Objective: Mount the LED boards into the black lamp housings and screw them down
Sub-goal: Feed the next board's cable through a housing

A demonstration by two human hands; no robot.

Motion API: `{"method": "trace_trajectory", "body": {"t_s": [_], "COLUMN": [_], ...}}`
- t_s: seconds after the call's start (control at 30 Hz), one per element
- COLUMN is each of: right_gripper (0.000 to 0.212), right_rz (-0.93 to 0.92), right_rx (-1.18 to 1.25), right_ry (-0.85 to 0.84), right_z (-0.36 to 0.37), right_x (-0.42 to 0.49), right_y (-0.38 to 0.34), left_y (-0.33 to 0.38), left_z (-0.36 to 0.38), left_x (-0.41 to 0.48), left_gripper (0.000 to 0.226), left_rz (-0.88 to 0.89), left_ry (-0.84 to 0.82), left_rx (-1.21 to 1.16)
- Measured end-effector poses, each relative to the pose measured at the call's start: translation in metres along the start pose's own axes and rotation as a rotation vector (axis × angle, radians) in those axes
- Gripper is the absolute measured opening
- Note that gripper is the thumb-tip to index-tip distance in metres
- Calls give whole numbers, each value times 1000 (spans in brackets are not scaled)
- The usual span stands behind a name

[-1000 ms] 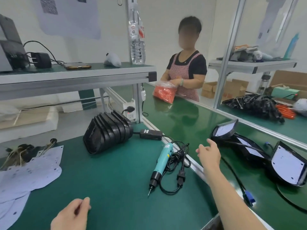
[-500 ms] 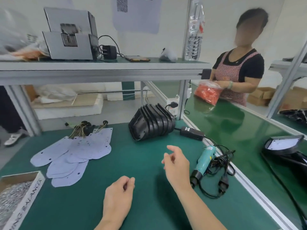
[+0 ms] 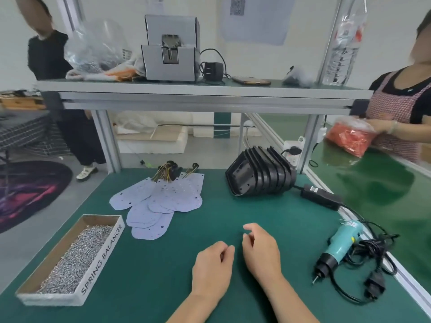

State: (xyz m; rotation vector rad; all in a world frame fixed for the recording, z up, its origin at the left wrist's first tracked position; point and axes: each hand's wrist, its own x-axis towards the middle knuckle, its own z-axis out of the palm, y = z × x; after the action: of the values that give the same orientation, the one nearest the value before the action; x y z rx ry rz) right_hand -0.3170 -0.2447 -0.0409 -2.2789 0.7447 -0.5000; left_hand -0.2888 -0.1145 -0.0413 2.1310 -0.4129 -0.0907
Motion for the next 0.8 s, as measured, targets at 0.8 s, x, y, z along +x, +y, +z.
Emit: {"method": "trace_trajectory", "body": {"t_s": [0.8], "right_gripper": [18], "right_rz": [-41], "right_rx": [102], "right_ry": [66], "right_z": [10], "right_x": [8], "right_y": [12], "left_y": [-113], "left_z": [-198], "left_x": [76], "left_gripper": [30], "left_rz": [-495], "left_ry": [390], "left_rx": [490]}}
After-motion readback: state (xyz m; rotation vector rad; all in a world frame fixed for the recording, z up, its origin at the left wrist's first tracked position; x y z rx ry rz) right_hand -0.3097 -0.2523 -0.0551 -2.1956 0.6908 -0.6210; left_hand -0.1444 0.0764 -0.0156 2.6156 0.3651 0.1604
